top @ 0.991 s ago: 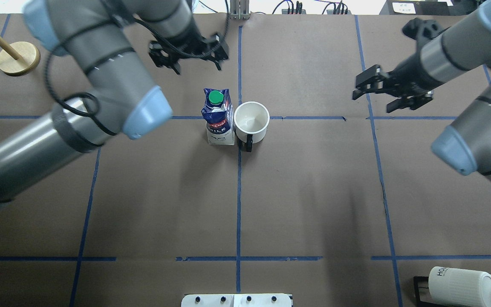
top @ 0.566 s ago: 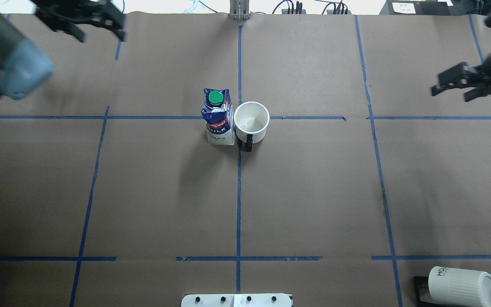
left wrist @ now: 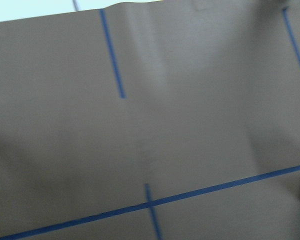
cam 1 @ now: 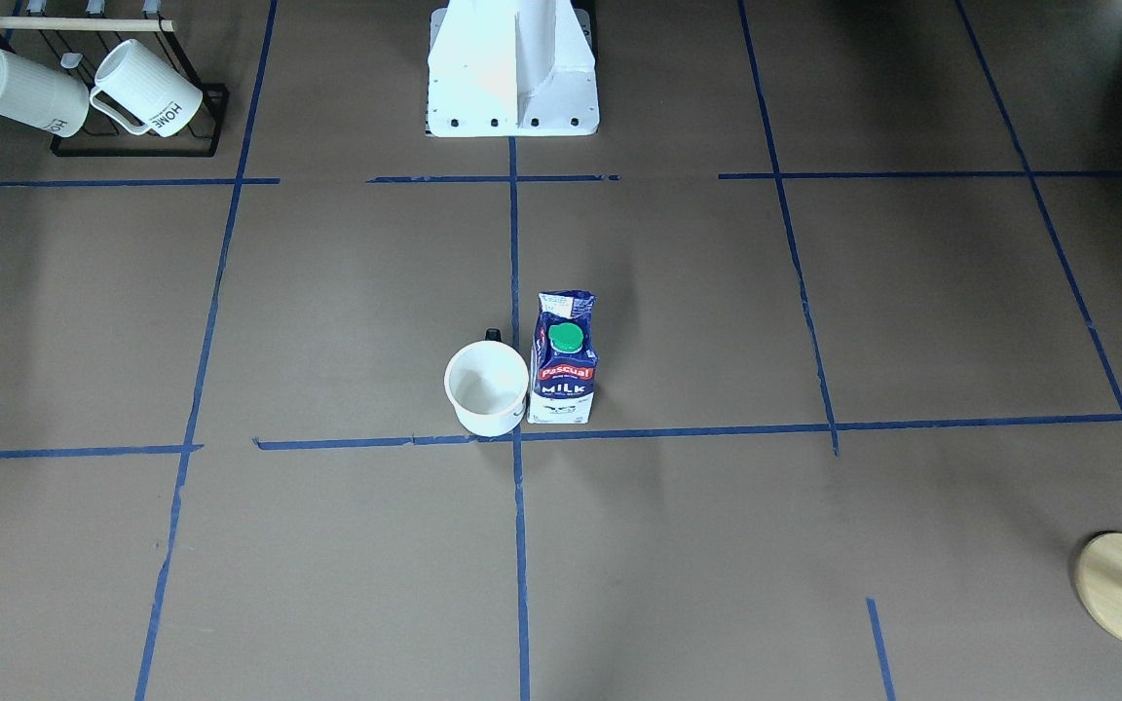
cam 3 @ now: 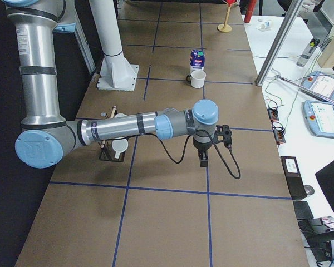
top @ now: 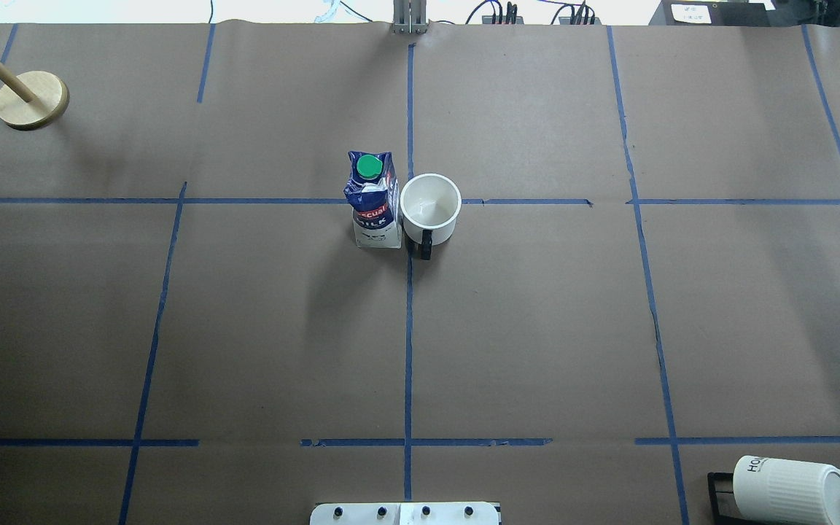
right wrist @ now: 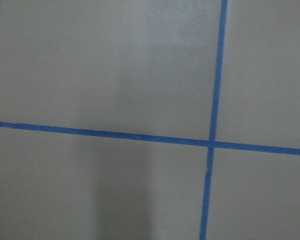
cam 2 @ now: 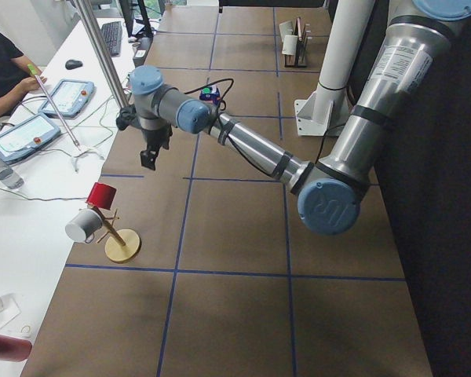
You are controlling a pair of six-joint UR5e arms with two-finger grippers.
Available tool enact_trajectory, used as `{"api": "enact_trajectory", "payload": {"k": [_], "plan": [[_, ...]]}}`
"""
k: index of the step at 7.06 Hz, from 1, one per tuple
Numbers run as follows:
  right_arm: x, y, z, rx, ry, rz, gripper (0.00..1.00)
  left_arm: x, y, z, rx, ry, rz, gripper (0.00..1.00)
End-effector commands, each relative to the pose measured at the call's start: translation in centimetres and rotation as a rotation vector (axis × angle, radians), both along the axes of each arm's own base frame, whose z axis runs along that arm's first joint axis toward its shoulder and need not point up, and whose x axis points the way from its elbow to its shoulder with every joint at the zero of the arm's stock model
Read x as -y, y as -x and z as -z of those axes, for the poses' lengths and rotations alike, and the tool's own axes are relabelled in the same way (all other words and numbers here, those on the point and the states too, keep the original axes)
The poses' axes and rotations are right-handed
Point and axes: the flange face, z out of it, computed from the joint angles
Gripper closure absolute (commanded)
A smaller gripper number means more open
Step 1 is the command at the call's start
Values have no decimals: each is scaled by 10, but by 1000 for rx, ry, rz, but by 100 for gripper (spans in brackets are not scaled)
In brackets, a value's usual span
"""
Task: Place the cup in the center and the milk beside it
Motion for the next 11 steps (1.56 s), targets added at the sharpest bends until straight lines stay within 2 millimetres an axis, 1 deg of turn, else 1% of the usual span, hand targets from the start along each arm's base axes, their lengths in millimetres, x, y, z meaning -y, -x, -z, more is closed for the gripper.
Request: {"api": "enact_trajectory", "payload": {"k": [1, 2, 3, 4, 5, 6, 9, 10, 11], "plan": [[1, -35, -15, -12, 27, 12, 0, -10, 61, -79, -42, 58, -13, 0], [4, -31, -17, -8, 67, -17, 0, -10, 61, -75, -55, 144, 78, 0], [7, -18, -15, -3, 122, -56, 0, -14, 61, -59, -57, 187, 106, 0], [8, -11, -15, -3, 140, -61, 0, -29, 59, -26, -55, 240, 105, 0], [9, -3, -16, -4, 142, -47, 0, -55, 55, -20, -64, 240, 103, 0], [9, 0, -17, -6, 144, -41, 0, -66, 46, -26, -58, 239, 89, 0], [9, 5, -17, -7, 143, -31, 0, -72, 43, -34, -64, 250, 92, 0], [9, 5, -17, -7, 142, -30, 0, -72, 43, -34, -64, 278, 123, 0], [9, 5, -16, -7, 141, -31, 0, -82, 42, -60, -61, 275, 125, 0]]}}
